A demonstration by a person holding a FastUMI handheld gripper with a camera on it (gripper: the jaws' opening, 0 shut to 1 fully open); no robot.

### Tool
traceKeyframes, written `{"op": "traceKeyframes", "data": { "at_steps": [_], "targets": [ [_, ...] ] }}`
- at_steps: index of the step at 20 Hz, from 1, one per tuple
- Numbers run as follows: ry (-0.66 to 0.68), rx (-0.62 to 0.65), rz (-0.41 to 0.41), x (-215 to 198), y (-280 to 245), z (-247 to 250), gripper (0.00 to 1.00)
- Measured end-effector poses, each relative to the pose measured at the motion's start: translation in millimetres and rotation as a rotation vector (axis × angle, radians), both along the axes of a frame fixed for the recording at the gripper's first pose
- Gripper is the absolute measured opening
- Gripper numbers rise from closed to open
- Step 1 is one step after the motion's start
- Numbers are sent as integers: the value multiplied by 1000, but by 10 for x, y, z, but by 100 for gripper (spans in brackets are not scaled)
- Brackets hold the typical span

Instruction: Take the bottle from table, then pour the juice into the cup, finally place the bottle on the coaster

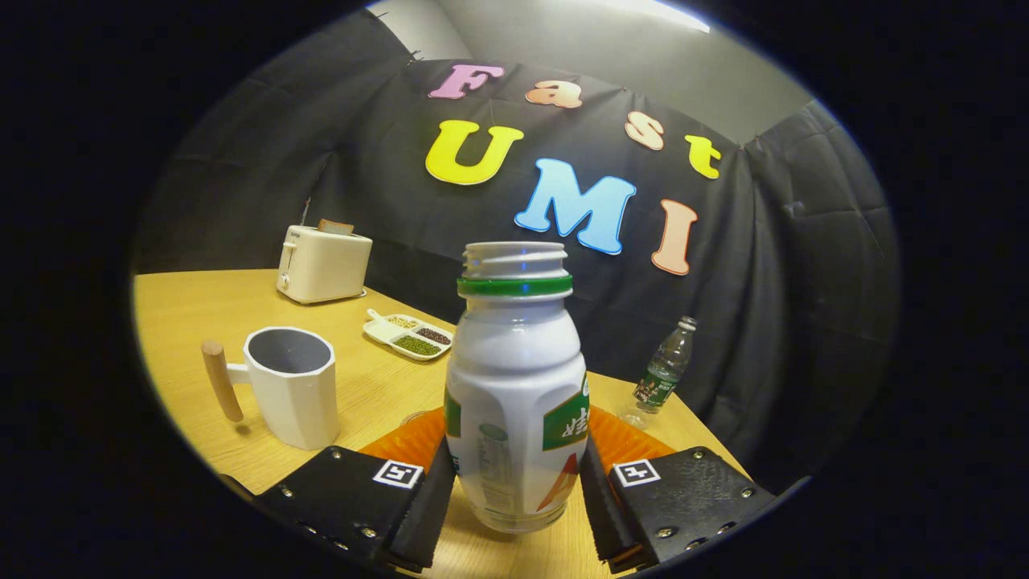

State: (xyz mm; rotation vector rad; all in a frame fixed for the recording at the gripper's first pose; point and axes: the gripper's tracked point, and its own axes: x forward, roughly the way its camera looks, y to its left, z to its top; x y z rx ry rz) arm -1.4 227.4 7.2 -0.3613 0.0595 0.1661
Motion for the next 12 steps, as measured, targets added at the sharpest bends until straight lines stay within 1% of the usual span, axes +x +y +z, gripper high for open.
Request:
{"op": "traceKeyframes", "data": {
  "at_steps": [5,9,12],
  "targets": [
    [7,-82,14,39,40,-6,72],
    [30,-201,35,79,76,-81,72],
    [52,-251,50,84,103,-146,72]
  ]
}}
